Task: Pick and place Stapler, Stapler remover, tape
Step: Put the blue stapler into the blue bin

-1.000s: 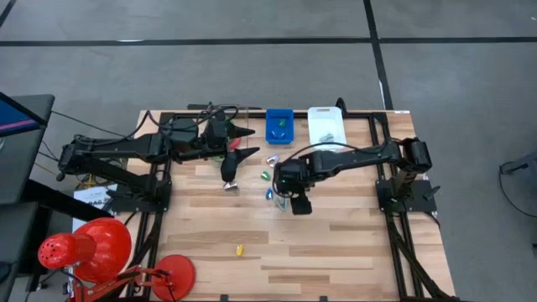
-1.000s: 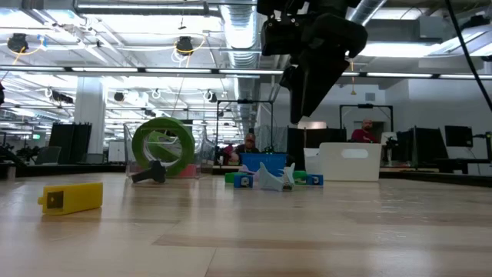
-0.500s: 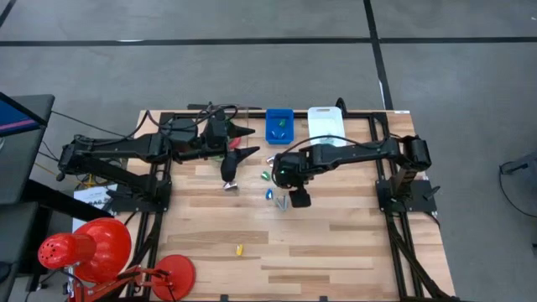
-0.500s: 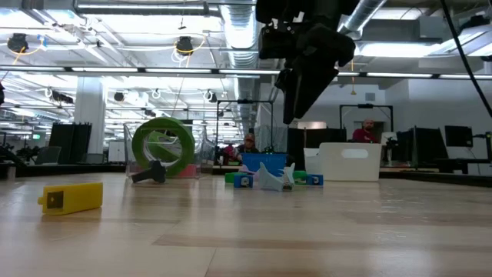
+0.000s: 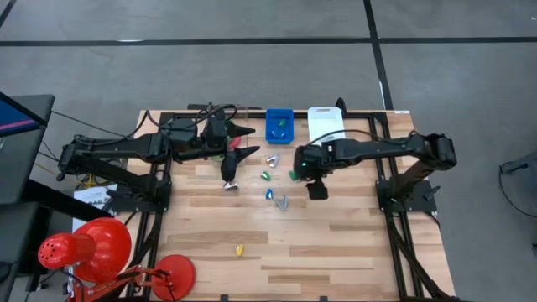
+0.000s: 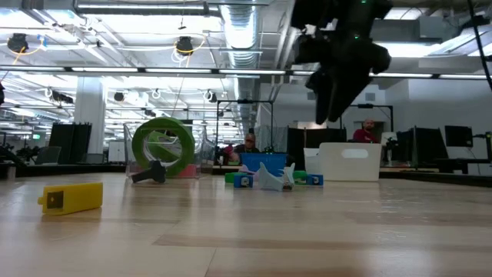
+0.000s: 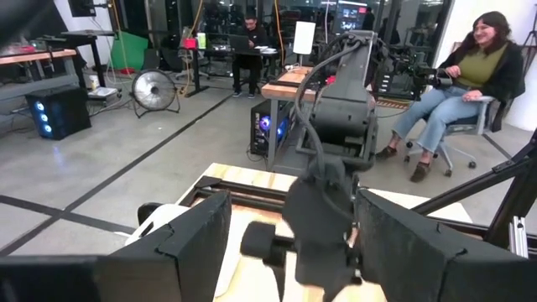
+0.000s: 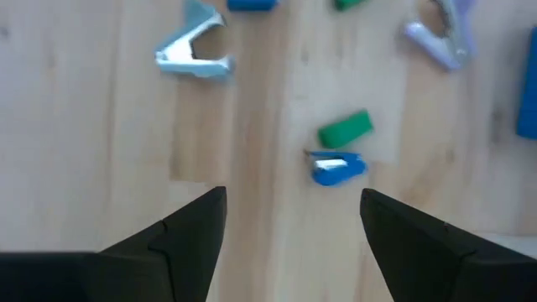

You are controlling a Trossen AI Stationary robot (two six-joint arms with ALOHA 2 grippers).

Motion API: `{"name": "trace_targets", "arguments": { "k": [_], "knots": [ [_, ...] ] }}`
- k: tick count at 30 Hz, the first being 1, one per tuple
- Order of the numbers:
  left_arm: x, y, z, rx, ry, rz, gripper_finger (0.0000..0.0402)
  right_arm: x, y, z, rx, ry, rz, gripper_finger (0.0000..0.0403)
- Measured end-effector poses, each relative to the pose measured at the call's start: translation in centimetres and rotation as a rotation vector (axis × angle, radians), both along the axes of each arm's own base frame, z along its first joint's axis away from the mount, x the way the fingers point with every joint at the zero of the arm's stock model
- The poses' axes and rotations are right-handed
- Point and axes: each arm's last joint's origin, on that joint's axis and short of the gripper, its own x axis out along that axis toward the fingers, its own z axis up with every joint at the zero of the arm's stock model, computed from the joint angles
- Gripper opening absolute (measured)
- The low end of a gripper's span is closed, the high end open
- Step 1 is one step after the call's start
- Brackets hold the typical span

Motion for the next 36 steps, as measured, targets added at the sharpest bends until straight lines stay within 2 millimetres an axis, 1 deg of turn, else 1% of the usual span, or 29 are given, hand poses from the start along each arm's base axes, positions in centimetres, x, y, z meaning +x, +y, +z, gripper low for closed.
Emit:
{"name": "trace_targets", "arguments": {
  "k": [3, 9, 13, 22, 26, 30, 36],
  "knots": [
    [0.0, 0.0, 0.0, 0.000, -0.004, 0.000, 0.0245, -1.2, 0.1, 0.5, -0.021, -0.017, 0.003, 0.0266],
    [0.0, 0.0, 0.0, 0.000, -0.005, 0.000, 0.0245, -2.8, 0.1, 1.9, -0.030, -0.078, -0.003, 0.0266],
    [0.0, 0.0, 0.0, 0.000, -0.006, 0.000, 0.0245, -3.7, -0.2, 1.7, -0.023, -0.077, -0.035, 0.0266],
    [0.0, 0.0, 0.1, 0.000, -0.007, 0.000, 0.0245, -5.3, -0.1, 1.1, -0.015, -0.099, -0.059, 0.0266],
    [0.0, 0.0, 0.1, 0.000, -0.007, 0.000, 0.0245, -5.4, 0.0, 1.3, -0.013, -0.122, -0.066, 0.0270],
    [0.0, 0.0, 0.1, 0.000, -0.008, 0.000, 0.0245, -5.3, -0.2, 1.3, -0.056, -0.130, -0.084, 0.0303],
    [0.0, 0.0, 0.1, 0.000, -0.009, 0.000, 0.0245, -5.3, -0.4, 1.4, -0.120, -0.135, -0.131, 0.0386]
  ]
}}
